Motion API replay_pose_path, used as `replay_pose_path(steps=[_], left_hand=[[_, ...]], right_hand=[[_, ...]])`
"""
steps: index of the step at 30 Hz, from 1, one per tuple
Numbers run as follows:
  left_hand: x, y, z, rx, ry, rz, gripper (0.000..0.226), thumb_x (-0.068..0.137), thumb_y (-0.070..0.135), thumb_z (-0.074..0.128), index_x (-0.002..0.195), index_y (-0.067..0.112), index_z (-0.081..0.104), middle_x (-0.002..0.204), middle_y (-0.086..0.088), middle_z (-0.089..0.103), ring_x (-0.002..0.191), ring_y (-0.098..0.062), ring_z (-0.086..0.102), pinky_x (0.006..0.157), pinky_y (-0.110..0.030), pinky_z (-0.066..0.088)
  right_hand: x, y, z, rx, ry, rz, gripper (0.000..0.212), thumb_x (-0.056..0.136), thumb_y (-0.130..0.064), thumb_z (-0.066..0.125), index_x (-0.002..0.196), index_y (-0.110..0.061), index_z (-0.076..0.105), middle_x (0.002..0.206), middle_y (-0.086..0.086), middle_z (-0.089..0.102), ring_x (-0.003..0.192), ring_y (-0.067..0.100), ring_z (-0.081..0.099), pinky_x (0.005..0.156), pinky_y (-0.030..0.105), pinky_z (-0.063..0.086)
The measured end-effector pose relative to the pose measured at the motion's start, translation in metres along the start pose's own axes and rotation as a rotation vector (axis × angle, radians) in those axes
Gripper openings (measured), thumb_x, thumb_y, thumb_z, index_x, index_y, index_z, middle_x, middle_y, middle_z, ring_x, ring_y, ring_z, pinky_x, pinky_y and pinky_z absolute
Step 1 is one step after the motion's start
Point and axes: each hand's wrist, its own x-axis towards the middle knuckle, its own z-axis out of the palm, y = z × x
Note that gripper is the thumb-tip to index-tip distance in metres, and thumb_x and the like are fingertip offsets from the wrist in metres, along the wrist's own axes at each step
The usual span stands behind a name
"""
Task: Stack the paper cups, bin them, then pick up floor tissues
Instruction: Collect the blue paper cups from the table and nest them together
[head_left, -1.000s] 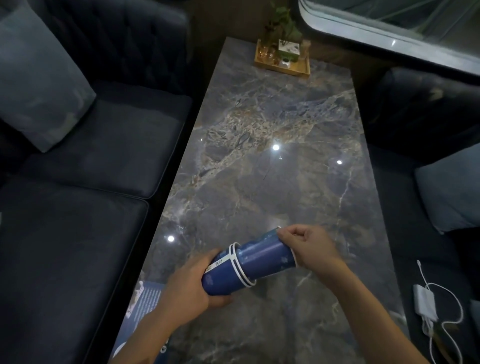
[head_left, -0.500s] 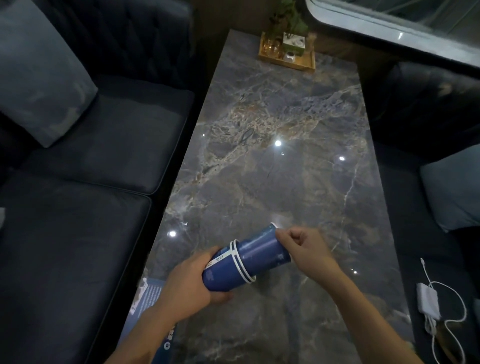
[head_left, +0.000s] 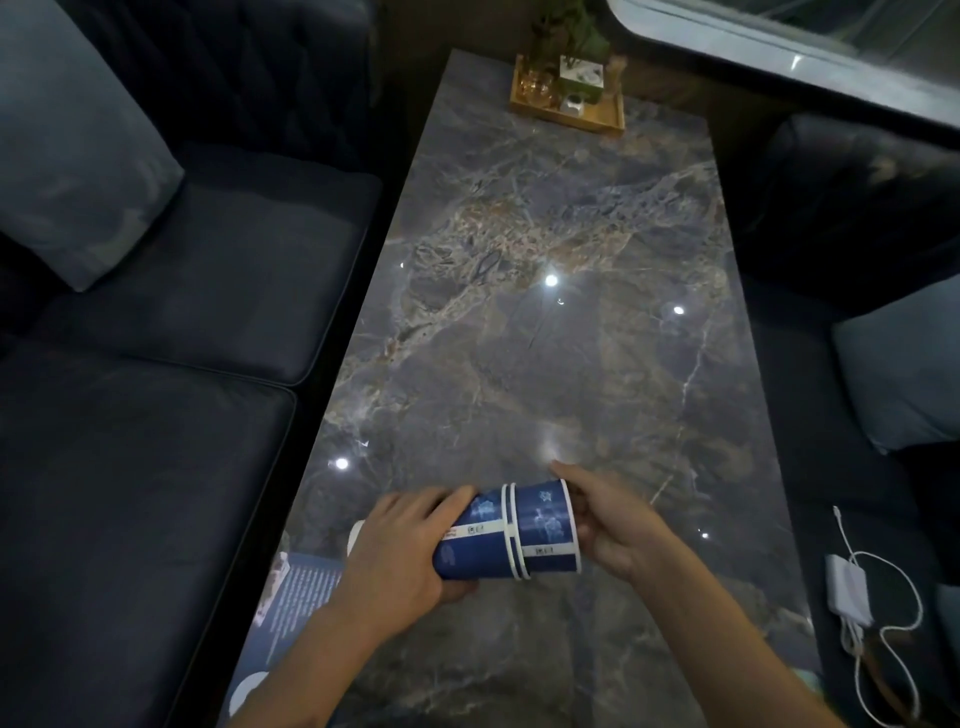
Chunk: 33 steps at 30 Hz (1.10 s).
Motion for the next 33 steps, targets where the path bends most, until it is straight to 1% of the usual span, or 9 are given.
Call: replay_pose_path(steps=[3, 5, 10, 13, 17, 20, 22, 26, 33], left_hand=[[0.0, 0.002, 0.002, -0.02, -0.01, 0.004, 0.091, 0.05, 0.06, 0.079, 0.131, 0.028, 0.051, 0.112, 0.009, 0.068, 0.092, -0.013, 0.067, 0.081, -0.032, 0.052], [-0.001, 0.0, 0.004, -0.069, -0.025, -0.026, 0.091, 0.053, 0.061, 0.076, 0.134, 0.031, 0.047, 0.117, 0.01, 0.066, 0.096, -0.013, 0.066, 0.085, -0.033, 0.052], [-0.002, -0.001, 0.004, -0.174, -0.014, -0.13, 0.094, 0.053, 0.066, 0.075, 0.137, 0.036, 0.045, 0.12, 0.014, 0.064, 0.099, -0.009, 0.063, 0.089, -0.034, 0.053], [-0.002, -0.002, 0.003, -0.203, 0.007, -0.149, 0.094, 0.054, 0.064, 0.077, 0.137, 0.034, 0.046, 0.119, 0.012, 0.065, 0.099, -0.01, 0.063, 0.089, -0.033, 0.052], [0.0, 0.001, 0.004, -0.235, 0.008, -0.149, 0.093, 0.053, 0.062, 0.079, 0.136, 0.036, 0.045, 0.118, 0.014, 0.063, 0.099, -0.009, 0.062, 0.088, -0.03, 0.052], [0.003, 0.006, 0.005, -0.252, -0.001, -0.137, 0.094, 0.052, 0.062, 0.08, 0.136, 0.038, 0.044, 0.12, 0.015, 0.063, 0.101, -0.008, 0.062, 0.088, -0.028, 0.052], [0.003, 0.007, 0.006, -0.248, 0.002, -0.138, 0.095, 0.052, 0.061, 0.081, 0.137, 0.037, 0.045, 0.122, 0.015, 0.062, 0.103, -0.008, 0.062, 0.088, -0.025, 0.049], [0.005, 0.008, 0.006, -0.236, 0.001, -0.126, 0.095, 0.05, 0.062, 0.078, 0.136, 0.035, 0.048, 0.12, 0.013, 0.065, 0.1, -0.01, 0.065, 0.085, -0.025, 0.049], [0.005, 0.016, 0.013, -0.288, -0.04, -0.1, 0.095, 0.051, 0.065, 0.077, 0.136, 0.036, 0.046, 0.118, 0.017, 0.063, 0.098, -0.007, 0.064, 0.085, -0.031, 0.054]], right_hand=[[-0.002, 0.002, 0.003, 0.029, -0.004, 0.02, 0.02, 0.086, -0.025, 0.066, 0.077, -0.008, 0.058, 0.067, 0.013, 0.064, 0.06, 0.026, 0.06, 0.062, 0.036, 0.042], [-0.004, 0.003, 0.006, 0.004, -0.038, -0.001, 0.02, 0.089, -0.024, 0.061, 0.079, -0.007, 0.063, 0.069, 0.013, 0.067, 0.058, 0.025, 0.062, 0.06, 0.034, 0.047], [-0.017, 0.005, 0.002, -0.158, -0.01, -0.306, 0.014, 0.094, -0.012, 0.052, 0.086, -0.005, 0.062, 0.06, 0.005, 0.066, 0.045, 0.014, 0.056, 0.046, 0.025, 0.042], [-0.027, 0.009, -0.003, -0.362, 0.055, -0.522, 0.013, 0.092, -0.012, 0.057, 0.084, -0.009, 0.067, 0.068, 0.002, 0.072, 0.059, 0.01, 0.064, 0.057, 0.02, 0.05], [-0.032, 0.021, -0.002, -0.637, 0.065, -0.67, 0.01, 0.09, -0.027, 0.061, 0.097, -0.032, 0.066, 0.094, -0.01, 0.07, 0.087, 0.003, 0.065, 0.077, 0.021, 0.053], [-0.03, 0.028, 0.003, -0.661, -0.058, -0.647, 0.037, 0.09, -0.04, 0.053, 0.126, -0.033, 0.055, 0.125, -0.013, 0.06, 0.113, 0.001, 0.059, 0.095, 0.027, 0.051], [-0.028, 0.032, 0.003, -0.639, -0.14, -0.609, 0.043, 0.095, -0.035, 0.049, 0.138, -0.029, 0.045, 0.137, -0.008, 0.054, 0.122, 0.003, 0.054, 0.102, 0.029, 0.048], [-0.03, 0.037, 0.004, -0.593, -0.173, -0.563, 0.039, 0.098, -0.028, 0.044, 0.136, -0.036, 0.038, 0.138, -0.013, 0.051, 0.123, 0.0, 0.053, 0.104, 0.027, 0.046], [-0.035, 0.051, 0.001, -0.608, -0.049, -0.569, 0.04, 0.1, -0.036, 0.034, 0.139, -0.039, 0.033, 0.143, -0.017, 0.042, 0.131, -0.004, 0.04, 0.114, 0.028, 0.034]])
